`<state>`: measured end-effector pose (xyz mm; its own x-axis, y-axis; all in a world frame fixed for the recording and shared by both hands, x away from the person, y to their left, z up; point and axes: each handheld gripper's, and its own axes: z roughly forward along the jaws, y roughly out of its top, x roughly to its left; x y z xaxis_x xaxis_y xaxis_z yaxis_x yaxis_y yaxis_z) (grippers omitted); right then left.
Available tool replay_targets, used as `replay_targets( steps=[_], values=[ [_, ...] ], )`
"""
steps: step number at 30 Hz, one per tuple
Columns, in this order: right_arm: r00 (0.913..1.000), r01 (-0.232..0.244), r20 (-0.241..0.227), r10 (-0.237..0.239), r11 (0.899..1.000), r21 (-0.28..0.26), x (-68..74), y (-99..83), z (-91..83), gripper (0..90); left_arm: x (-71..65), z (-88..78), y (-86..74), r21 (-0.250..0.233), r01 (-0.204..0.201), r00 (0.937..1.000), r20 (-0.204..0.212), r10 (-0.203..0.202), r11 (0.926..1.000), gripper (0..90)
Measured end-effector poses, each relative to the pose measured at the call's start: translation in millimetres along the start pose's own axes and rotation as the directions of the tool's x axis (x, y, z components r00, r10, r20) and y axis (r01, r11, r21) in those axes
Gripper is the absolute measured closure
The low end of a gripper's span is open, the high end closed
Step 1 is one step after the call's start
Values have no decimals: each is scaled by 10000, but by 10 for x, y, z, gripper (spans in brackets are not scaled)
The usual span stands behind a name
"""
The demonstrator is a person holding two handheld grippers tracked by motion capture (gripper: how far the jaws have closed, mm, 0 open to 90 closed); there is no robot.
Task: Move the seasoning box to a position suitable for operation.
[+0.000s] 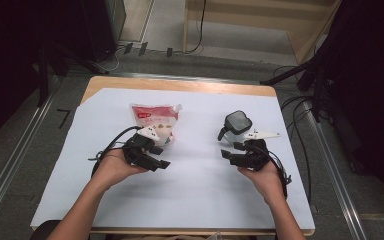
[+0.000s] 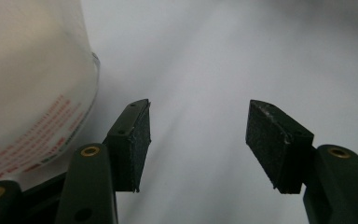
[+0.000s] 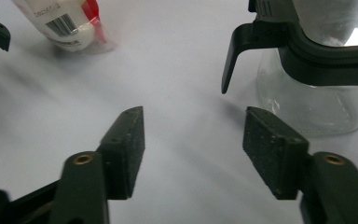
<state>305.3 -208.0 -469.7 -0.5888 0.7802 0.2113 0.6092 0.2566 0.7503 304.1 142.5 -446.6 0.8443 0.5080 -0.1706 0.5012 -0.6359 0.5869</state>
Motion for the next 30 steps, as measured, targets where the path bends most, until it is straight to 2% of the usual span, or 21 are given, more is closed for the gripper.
replay_targets(
  steps=[2, 5, 6, 7, 9, 12, 15, 19, 23, 25, 27, 30],
  values=[
    [9999, 150, -65, -150, 9999, -47, 3, 1, 5, 422, -1, 4, -17, 11, 69, 9999, 151, -70, 10000, 415],
    [9996, 170, -209, -170, 9998, 38, -3, 10, 23, 433, -11, 1, -19, -26, -28, 10000, 30, 28, 10000, 417],
    [9989, 67, -472, -57, 9998, 208, -10, 23, 41, 445, -17, -7, -21, -180, -184, 9998, 17, 184, 9997, 420],
    [9987, 63, -505, -49, 9996, 268, -10, 29, 49, 438, -23, -13, -24, -254, -191, 9998, 8, 191, 9995, 420],
    [9988, 148, -477, -136, 9996, 252, -9, 33, 54, 433, -21, -20, -23, -298, -194, 9998, -45, 193, 9994, 420],
    [9981, 495, -365, -493, 9988, 42, -7, 39, 47, 430, -10, -62, -19, -412, 115, 9998, -167, -122, 9991, 420],
    [9977, 426, -531, -423, 9991, 30, -18, 36, 43, 454, -21, -92, -25, -455, -29, 9997, -228, 19, 9990, 420],
    [9983, 292, -508, -283, 9994, 168, -32, 36, 36, 444, -11, -113, -42, -444, 28, 9999, -114, -33, 9990, 420],
    [9981, 442, -428, -441, 9990, 17, -32, 45, 13, 442, -6, -122, -52, -424, 72, 9999, -91, -76, 9991, 414],
    [9980, 509, -381, -507, 9987, 39, -34, 47, 12, 427, -10, -125, -60, -342, 108, 9999, 30, -107, 9994, 409],
    [9980, 570, -289, -567, 9983, 112, -35, 44, 15, 417, -12, -121, -57, -232, 312, 9994, 142, -309, 9992, 415],
    [9974, 677, -255, -674, 9976, 121, -25, 46, 11, 406, -16, -123, -54, -264, 296, 9995, 123, -293, 9992, 423]
  ],
)
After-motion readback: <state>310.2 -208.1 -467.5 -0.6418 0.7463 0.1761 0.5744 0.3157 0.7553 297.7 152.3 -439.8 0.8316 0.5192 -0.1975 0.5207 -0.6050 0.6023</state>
